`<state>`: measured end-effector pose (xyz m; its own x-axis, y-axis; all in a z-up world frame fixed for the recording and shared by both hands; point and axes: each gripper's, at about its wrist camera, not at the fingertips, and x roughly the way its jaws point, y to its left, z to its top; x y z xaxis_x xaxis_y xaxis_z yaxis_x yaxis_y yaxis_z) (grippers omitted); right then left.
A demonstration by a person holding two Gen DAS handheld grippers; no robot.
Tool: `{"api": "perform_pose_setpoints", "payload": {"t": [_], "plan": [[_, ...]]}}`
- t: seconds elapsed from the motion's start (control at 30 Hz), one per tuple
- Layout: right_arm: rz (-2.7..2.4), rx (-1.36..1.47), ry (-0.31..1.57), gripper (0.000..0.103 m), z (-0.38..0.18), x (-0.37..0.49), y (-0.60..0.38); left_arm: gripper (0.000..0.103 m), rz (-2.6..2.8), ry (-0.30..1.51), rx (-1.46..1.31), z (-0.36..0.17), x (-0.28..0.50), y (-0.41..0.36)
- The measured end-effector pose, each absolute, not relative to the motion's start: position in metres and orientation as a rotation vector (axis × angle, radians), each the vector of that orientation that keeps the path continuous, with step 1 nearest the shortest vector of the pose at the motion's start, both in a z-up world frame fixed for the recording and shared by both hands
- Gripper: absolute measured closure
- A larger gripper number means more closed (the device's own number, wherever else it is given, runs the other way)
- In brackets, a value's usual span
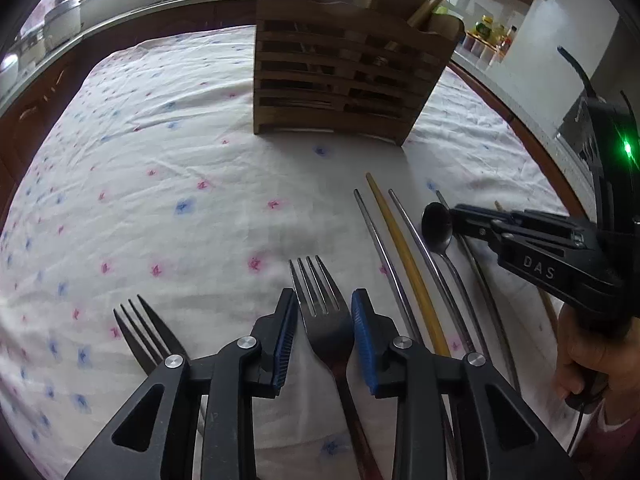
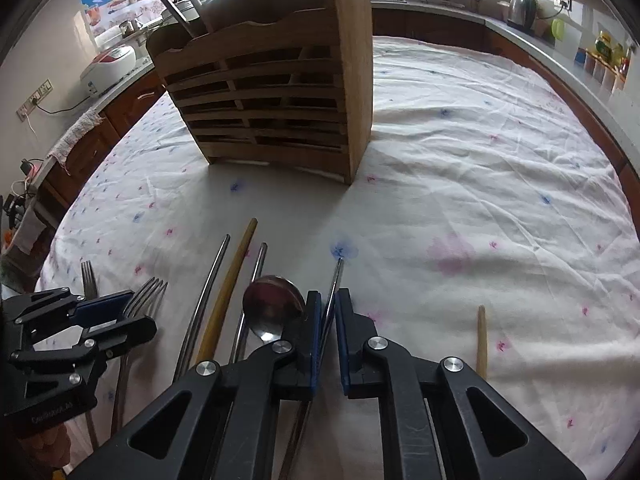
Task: Organize utensils
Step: 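Grasp a metal fork with the left tool while the right tool grasps a metal chopstick, then lift the fork and metal chopstick and carry them over the wooden holder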
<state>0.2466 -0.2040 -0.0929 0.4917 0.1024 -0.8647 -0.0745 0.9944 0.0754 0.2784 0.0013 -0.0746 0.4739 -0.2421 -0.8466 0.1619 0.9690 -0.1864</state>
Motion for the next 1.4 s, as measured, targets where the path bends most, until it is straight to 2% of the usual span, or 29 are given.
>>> {"api": "perform_pose_setpoints", "payload": {"t": [0.27, 0.9, 1.4], "plan": [[0.144, 0.154, 1.019, 0.098, -0.088, 0.233, -0.214, 0.079, -0.248, 1.039, -0.066, -0.073, 0.275, -0.001], [0.169, 0.267, 0.72, 0.098, 0.025, 0.154, -0.231, 0.082, -0.28, 0.783, -0.167, 0.014, 0.194, 0.034], [0.141, 0.275, 0.555, 0.099, 0.073, 0.133, -0.238, 0.082, -0.268, 0.657, -0.201, 0.051, 0.156, 0.05]]}}
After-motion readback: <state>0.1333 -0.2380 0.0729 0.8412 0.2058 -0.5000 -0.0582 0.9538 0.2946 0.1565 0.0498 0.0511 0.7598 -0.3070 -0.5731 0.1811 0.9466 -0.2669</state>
